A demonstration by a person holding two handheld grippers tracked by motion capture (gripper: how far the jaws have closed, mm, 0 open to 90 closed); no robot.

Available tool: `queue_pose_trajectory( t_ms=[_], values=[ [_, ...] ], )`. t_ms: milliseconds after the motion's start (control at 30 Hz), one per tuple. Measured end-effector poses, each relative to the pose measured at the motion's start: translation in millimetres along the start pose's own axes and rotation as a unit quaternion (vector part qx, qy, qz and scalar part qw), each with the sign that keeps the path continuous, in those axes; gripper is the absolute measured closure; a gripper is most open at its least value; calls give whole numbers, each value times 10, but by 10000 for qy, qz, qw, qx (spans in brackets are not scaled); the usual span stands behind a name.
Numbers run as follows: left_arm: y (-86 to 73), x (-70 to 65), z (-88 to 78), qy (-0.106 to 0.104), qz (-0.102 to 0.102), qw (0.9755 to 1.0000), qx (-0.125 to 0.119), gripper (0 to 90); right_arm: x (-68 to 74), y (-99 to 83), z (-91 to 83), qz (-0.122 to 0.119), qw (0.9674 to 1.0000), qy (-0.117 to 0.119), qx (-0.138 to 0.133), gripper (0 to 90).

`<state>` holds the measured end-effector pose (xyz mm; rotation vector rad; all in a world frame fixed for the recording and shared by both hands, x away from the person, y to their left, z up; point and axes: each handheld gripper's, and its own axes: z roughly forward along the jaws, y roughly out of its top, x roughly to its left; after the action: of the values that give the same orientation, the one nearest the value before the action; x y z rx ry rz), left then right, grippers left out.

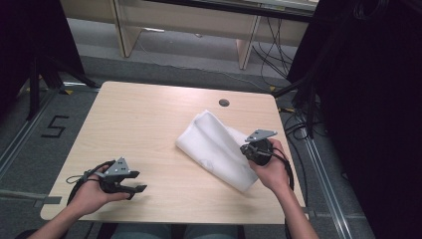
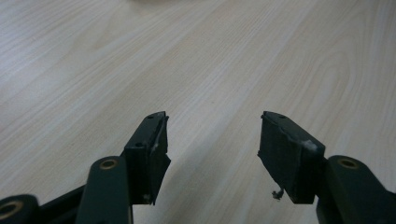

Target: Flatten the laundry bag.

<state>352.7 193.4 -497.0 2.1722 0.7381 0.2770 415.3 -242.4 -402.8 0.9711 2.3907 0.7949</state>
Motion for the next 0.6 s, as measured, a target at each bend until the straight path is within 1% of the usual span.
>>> queue_pose_trajectory(
  t_ms=[33,67,233,267,300,333,367,400,433,467,500,533,567,600],
  values=[
    [1,3,-1,4,31,10000,5,416,12,0,-10,-63,10000,-15,11,900],
    [2,6,-2,5,72,10000,7,416,39,0,-11,-97,9999,-25,-60,900],
    [3,6,-8,40,82,10000,33,416,138,-1,-31,-181,9998,39,-122,900],
    [1,9,-3,20,77,10000,18,416,158,-4,-32,-154,9998,60,-119,900],
    [1,7,-5,-2,79,10000,18,416,177,-9,-26,-183,9997,47,-142,900],
    [1,6,-2,1,63,10000,4,416,183,-7,-33,-204,9997,81,-102,900],
    [1,6,-2,1,66,10000,7,416,195,-10,-28,-270,9995,85,-158,900],
    [2,6,-2,0,70,10000,9,416,212,-10,-43,-229,9996,114,-109,900],
    [2,5,-1,1,66,10000,7,416,225,-10,-45,-211,9996,127,-114,900],
    [2,5,-1,-1,68,10000,9,416,240,-13,-42,-214,9996,122,-149,900],
    [2,5,-1,2,69,10000,8,416,251,-10,-50,-246,9995,170,-121,900],
    [2,5,-2,0,66,10000,8,416,272,-13,-48,-262,9994,154,-159,900],
    [1,6,-2,2,64,10000,8,416,288,-13,-51,-301,9993,189,-150,900],
    [1,6,-2,6,63,10000,9,416,315,-14,-57,-281,9993,231,-127,900]
  ],
)
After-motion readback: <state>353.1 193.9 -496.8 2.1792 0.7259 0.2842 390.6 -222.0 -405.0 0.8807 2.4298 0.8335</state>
